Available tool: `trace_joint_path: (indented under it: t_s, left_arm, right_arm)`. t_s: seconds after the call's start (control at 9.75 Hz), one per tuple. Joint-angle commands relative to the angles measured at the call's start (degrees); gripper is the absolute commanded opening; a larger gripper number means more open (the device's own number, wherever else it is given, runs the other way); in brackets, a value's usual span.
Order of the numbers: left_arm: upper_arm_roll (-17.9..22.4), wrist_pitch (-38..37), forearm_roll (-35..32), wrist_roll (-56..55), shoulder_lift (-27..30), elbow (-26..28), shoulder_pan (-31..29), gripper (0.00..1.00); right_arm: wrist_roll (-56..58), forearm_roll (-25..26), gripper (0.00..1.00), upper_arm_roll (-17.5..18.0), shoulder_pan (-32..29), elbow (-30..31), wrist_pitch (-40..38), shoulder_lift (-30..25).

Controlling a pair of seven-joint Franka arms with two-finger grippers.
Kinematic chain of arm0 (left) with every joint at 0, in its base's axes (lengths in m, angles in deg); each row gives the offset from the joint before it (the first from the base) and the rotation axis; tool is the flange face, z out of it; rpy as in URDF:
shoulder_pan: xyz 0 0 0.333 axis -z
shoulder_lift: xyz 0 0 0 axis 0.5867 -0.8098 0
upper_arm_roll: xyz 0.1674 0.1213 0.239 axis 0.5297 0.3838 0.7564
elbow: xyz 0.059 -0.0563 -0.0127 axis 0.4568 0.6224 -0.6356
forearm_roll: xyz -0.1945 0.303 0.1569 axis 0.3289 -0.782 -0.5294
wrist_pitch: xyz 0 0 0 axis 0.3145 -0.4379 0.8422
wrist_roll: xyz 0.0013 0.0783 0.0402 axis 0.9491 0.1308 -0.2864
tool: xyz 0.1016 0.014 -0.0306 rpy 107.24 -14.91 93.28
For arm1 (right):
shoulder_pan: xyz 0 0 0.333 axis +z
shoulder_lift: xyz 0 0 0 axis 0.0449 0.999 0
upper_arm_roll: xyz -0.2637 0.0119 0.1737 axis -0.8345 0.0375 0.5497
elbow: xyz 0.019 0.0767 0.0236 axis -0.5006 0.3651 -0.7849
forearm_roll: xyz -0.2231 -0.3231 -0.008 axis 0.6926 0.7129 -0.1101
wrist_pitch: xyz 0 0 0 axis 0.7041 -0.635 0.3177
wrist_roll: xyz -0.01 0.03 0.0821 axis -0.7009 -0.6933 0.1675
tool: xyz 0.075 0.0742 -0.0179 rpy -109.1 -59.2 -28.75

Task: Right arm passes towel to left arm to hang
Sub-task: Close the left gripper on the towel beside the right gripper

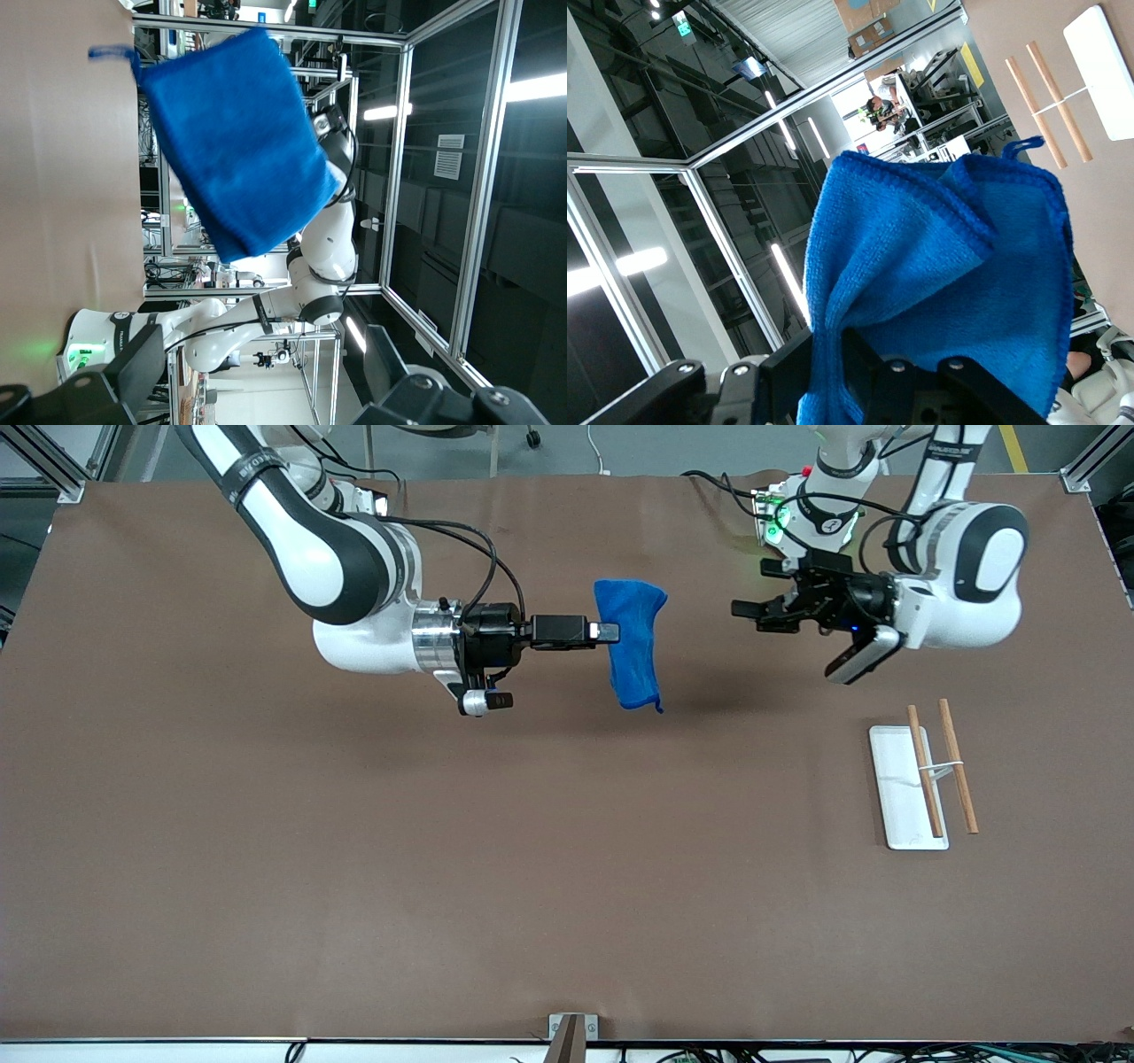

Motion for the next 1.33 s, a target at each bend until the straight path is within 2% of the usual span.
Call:
trace_joint_path:
  t_s: [0.0,0.1,0.31,0.41,0.51,0.62,0.92,1.13,1.23]
  left_arm:
    - [-4.4,4.1,6.8,3.3,-1.0,3.7,-0.2,0.99]
    - [-5.8,5.2,9.7,3.3,-1.6,3.6,-0.3,0.99]
    - [-8.3,6.2,11.3,3.3,-2.6,3.3,-0.4,0.96]
    - [-10.0,7.4,14.9,3.3,-3.0,3.0,-0.3,0.87]
    - [-12.6,10.9,19.0,3.3,-3.3,1.8,-0.4,0.82]
    - [-14.2,12.8,20.3,3.3,-4.3,0.7,-0.4,0.82]
    - [-15.6,15.3,23.8,3.3,-4.5,-0.3,-0.4,0.81]
    - [-16.4,18.6,26.1,3.4,-5.2,-3.4,-0.5,0.73]
    - [-16.7,19.5,27.0,3.4,-5.5,-4.0,-0.5,0.73]
  right_arm:
    - [1.6,-3.6,0.00,1.3,0.2,-0.8,0.5,0.2]
    - [2.3,-4.1,0.00,1.6,0.2,-0.7,0.4,0.2]
    - [2.4,-4.2,0.00,1.8,0.1,-0.7,0.4,0.2]
    - [2.6,-4.2,0.00,1.8,0.2,-0.7,0.5,0.2]
    - [2.6,-4.2,0.00,1.8,0.2,-0.7,0.5,0.2]
    - [2.6,-4.2,0.00,1.8,0.2,-0.7,0.5,0.2]
    - [2.6,-4.2,0.00,1.8,0.2,-0.7,0.5,0.2]
    - [2.6,-4.2,0.00,1.8,0.2,-0.7,0.5,0.2]
    - [2.6,-4.2,0.00,1.8,0.2,-0.7,0.5,0.2]
